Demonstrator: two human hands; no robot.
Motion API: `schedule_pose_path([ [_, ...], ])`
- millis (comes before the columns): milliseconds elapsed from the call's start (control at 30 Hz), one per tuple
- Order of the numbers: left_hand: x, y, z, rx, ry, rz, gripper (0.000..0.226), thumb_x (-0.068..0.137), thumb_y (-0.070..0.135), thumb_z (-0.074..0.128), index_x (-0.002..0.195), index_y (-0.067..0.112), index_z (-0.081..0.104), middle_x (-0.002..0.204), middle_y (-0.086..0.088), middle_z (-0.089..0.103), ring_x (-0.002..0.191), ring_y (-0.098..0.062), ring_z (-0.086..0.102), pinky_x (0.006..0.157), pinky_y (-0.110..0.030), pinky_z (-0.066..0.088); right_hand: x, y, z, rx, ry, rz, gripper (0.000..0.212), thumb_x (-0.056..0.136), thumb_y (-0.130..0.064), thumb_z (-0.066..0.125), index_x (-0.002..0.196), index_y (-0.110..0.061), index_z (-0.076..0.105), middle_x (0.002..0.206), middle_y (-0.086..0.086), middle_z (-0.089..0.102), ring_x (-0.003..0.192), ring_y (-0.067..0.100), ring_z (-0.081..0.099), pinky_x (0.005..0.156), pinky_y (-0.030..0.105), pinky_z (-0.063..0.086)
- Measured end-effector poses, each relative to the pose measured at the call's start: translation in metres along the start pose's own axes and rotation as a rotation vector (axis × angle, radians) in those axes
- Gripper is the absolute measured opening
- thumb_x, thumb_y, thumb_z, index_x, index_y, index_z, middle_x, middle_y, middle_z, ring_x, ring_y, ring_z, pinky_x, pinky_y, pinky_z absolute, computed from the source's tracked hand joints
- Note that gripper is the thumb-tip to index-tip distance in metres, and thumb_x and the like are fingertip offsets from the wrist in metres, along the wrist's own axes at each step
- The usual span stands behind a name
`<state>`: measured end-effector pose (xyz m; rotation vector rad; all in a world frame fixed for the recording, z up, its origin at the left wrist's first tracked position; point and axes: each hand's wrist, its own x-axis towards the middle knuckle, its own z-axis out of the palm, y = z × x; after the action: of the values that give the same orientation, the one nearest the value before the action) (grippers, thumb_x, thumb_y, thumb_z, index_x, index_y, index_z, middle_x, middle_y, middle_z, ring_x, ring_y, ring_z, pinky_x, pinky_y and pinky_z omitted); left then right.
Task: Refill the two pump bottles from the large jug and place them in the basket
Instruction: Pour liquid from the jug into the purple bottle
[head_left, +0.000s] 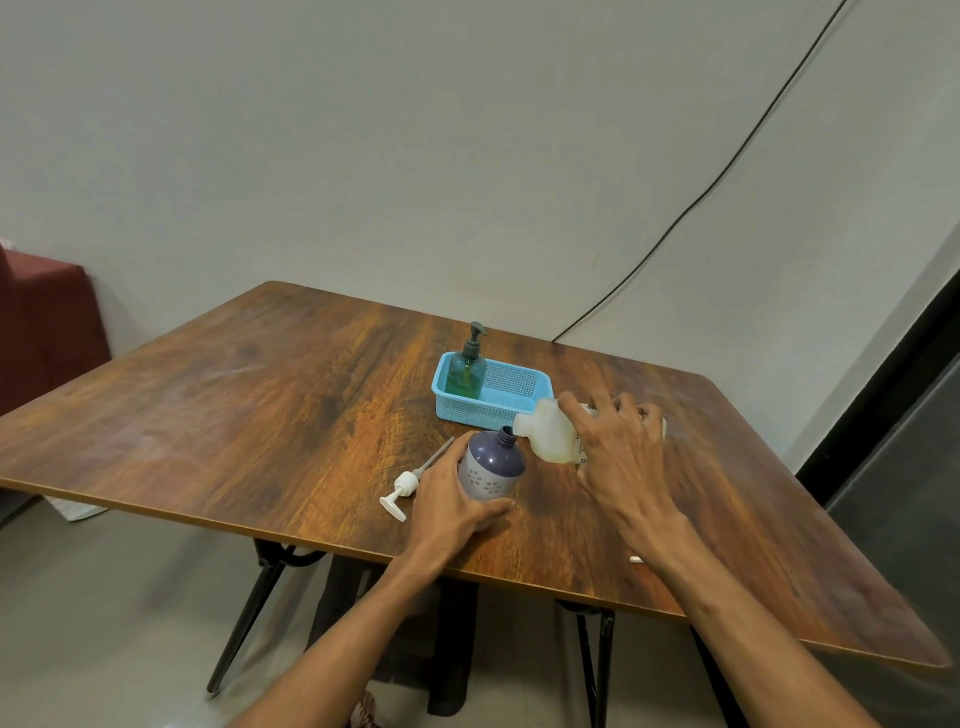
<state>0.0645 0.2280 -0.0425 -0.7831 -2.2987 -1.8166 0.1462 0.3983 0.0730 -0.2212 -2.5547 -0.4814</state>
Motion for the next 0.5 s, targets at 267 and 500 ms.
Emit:
schedule_pose_path([
  [267,-0.0012,-0.0004,-0.0003,-0.008,0.006,-0.009,0.089,0.057,0.040,0.094,0.131,0.043,0.045,0.122,0.018,0.060,0.111,0.005,0.057,0.096,-0.022,0.050,-0.0003,-0.0004,-0.0001,-0.004,0.010,-0.002,0.092,0.039,-0.021,0.094,0.121,-0.024,0.051,0.108,0.013,0.063,0.088,0.037,0.061,0.075,0.053,0.049],
  [500,-0.0010,-0.0015,0.0004,-0.014,0.007,-0.011,0.095,0.054,0.046,0.093,0.137,0.033,0.048,0.124,0.017,0.062,0.112,0.002,0.059,0.098,-0.029,0.053,-0.0004,0.0000,-0.0013,-0.014,0.004,-0.002,0.091,0.042,-0.021,0.093,0.122,-0.025,0.050,0.110,0.012,0.063,0.090,0.037,0.060,0.076,0.052,0.048],
])
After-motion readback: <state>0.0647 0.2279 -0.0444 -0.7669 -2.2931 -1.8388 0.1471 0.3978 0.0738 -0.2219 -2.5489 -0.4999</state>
